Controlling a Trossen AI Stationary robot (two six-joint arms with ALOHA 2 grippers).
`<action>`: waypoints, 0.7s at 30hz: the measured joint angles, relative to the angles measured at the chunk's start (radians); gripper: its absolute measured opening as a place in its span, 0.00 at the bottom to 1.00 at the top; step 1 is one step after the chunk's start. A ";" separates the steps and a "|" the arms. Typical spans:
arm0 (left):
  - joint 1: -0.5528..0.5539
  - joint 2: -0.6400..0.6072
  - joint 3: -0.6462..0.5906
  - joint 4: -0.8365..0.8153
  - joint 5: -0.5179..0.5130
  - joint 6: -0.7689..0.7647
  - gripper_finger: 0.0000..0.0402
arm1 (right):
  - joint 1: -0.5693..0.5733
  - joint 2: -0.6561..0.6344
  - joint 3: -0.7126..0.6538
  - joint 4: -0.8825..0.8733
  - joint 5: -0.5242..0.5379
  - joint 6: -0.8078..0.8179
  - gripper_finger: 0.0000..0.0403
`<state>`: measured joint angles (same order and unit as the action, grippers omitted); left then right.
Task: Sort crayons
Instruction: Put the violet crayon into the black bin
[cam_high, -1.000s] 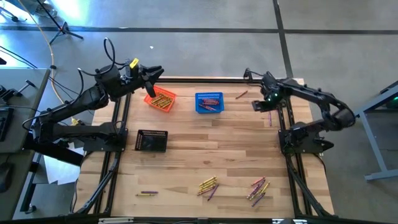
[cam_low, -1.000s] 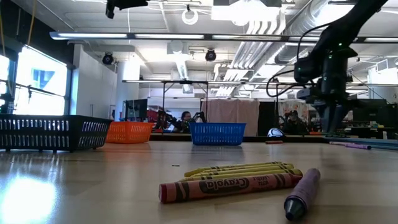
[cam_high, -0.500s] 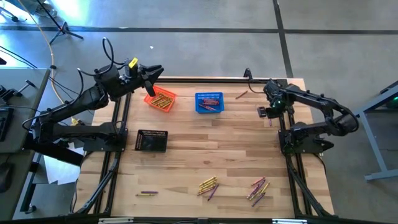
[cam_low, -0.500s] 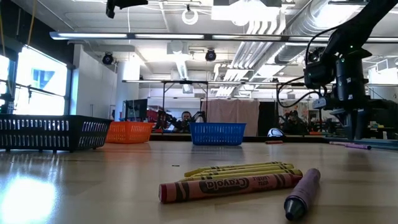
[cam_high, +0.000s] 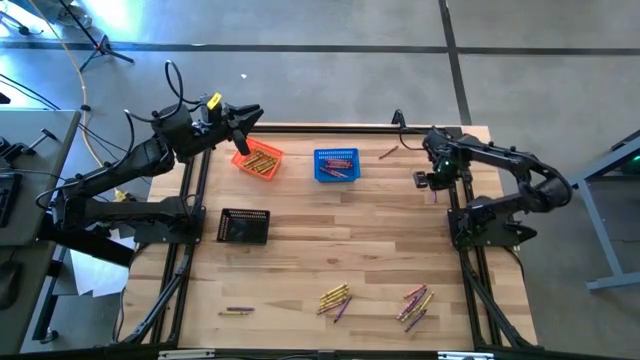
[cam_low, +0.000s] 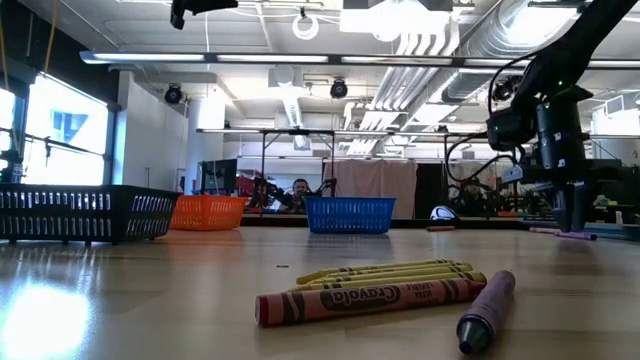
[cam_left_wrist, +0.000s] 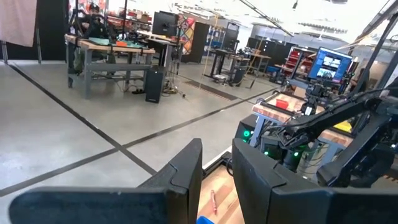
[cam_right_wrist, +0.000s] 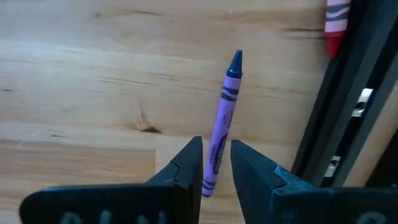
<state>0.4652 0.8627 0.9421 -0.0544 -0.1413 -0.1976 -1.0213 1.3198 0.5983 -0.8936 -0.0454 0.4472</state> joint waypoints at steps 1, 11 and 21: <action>0.000 0.000 0.000 0.000 0.000 0.009 0.18 | -0.004 0.013 0.000 0.007 -0.001 -0.001 0.17; 0.000 0.000 0.000 -0.001 0.000 0.026 0.18 | -0.047 0.128 0.007 0.045 -0.050 -0.090 0.16; 0.000 0.000 0.000 -0.002 0.000 0.047 0.18 | -0.075 0.131 0.006 0.046 -0.084 -0.140 0.03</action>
<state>0.4652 0.8627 0.9421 -0.0559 -0.1413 -0.1506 -1.0960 1.4507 0.6048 -0.8478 -0.1292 0.3072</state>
